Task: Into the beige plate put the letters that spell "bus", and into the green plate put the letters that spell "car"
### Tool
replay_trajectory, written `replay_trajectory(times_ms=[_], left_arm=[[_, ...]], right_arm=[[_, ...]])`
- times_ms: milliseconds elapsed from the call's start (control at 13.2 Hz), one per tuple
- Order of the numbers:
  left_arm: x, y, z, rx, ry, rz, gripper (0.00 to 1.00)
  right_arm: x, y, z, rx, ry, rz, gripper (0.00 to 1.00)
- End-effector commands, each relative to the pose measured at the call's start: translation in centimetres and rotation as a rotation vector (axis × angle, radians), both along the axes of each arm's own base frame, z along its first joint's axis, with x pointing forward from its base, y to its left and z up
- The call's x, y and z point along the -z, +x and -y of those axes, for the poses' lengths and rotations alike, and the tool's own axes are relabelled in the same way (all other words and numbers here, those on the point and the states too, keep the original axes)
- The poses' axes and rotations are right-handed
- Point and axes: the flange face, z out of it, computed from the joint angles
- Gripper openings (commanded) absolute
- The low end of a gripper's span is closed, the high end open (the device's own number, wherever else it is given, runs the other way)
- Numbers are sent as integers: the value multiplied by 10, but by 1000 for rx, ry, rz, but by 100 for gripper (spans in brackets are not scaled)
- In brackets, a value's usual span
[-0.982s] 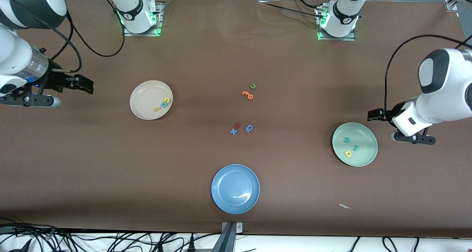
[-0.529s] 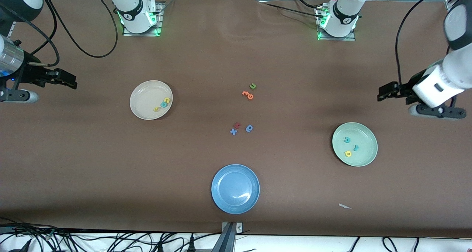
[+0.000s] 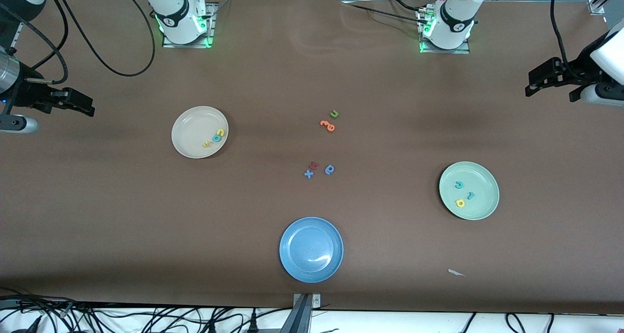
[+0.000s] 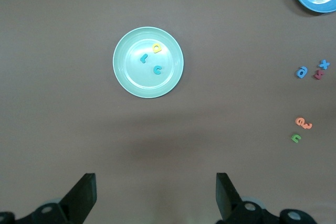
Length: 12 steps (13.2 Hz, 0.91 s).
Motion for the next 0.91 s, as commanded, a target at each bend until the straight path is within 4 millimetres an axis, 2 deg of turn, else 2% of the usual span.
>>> replay_trajectory(times_ms=[0,831], left_arm=[[5,4,-3,-5,16,-18,100],[4,6,-6,-8,14,-1,100]], right_arm=[[-7,-5,2,18,55,-21,100],[-9,-4,-11,-19,46,-12,100]])
